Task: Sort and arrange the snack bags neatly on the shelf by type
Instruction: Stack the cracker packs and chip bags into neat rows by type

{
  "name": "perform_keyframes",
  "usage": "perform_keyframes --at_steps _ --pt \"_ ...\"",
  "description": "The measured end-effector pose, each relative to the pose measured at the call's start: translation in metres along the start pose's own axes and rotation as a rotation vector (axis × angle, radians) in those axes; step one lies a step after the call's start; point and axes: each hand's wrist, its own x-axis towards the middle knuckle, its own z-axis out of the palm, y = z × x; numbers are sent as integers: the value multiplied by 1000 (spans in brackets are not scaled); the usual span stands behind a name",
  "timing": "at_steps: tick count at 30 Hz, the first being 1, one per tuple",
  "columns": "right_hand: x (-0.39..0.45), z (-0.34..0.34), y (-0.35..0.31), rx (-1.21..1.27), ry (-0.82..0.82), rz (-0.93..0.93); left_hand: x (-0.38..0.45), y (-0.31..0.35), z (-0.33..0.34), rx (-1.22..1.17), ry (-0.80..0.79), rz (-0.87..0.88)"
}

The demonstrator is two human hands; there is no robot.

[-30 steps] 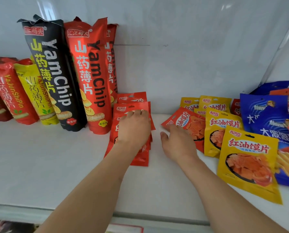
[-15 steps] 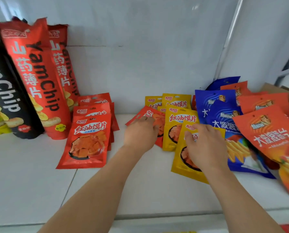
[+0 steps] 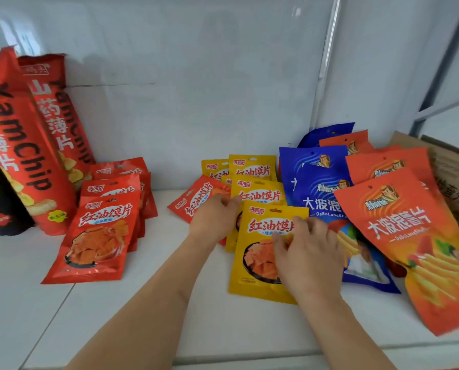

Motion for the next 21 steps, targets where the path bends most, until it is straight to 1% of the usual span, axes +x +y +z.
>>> perform_keyframes --at_steps 2,4,7,9,11,13,16,19,21 --pt "4 3 -4 -35 -45 -31 -1 0 -1 -177 -48 -31" --pt "6 6 -7 -72 -63 -57 -4 -1 -2 -306 -78 -49" --pt "11 10 -13 -86 -63 -72 -6 -4 -1 -431 -99 -40" --pt "16 14 -20 -75 -57 -70 -9 -6 -1 -546 -149 -38" --pt "21 17 -27 -53 -44 -71 -9 -9 -3 -684 -224 -60" --pt "27 22 -35 -22 -40 -66 -7 -12 -7 -778 -262 -92" --pt "37 27 -48 58 -18 -86 1 -20 -17 -835 -231 -145" --pt "48 31 -59 135 -44 -96 8 -31 -31 -890 -185 -199" --pt "58 31 -62 204 -65 -68 14 -40 -41 -973 -150 -241"
